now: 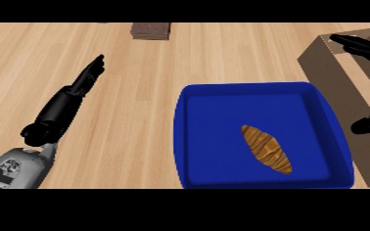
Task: Pick the croissant from the tray and place it in the cardboard box
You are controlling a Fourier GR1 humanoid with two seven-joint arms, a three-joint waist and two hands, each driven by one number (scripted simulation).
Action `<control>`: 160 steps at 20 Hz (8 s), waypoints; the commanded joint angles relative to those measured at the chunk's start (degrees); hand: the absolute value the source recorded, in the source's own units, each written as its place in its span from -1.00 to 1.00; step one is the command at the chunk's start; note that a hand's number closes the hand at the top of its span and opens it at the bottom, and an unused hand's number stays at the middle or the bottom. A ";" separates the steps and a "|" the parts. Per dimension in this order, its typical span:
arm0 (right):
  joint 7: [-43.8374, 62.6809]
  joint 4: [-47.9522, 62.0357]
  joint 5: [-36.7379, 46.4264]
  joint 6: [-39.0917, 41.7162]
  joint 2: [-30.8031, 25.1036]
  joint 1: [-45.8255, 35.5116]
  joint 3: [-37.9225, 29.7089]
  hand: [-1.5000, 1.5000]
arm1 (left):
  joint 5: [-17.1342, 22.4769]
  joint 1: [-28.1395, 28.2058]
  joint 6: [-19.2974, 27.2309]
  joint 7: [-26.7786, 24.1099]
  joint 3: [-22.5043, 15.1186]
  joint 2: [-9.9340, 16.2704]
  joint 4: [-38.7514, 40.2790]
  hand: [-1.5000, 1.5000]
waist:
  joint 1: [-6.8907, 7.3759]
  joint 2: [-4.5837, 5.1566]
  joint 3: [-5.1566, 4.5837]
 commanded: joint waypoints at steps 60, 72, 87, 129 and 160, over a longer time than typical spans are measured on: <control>17.24 -17.48 73.24 -5.20 23.29 20.42 17.25 -1.00 | -14.00 2.77 -12.95 3.18 14.10 -13.15 -2.22 0.00 | -0.56 -0.42 -0.07; 10.82 -4.53 77.77 -8.43 27.76 15.69 14.32 -1.00 | -15.67 1.87 -15.19 5.25 15.27 -15.86 -3.87 0.00 | -0.41 -0.41 -0.07; -1.66 -12.43 73.79 -20.21 29.59 17.75 11.45 1.00 | -17.27 -1.66 -15.94 3.41 17.73 -16.76 1.60 0.00 | -1.22 -0.42 -0.09; 71.95 23.96 70.55 -10.18 24.80 -23.30 -41.38 1.00 | -18.15 1.45 -16.96 1.87 18.00 -17.47 -0.08 0.00 | -0.78 -0.34 -0.09; 49.59 30.97 31.19 -16.80 18.41 -20.46 -75.71 -1.00 | -15.92 2.09 -20.15 3.43 21.12 -15.37 -2.53 0.00 | -0.71 -0.52 -0.02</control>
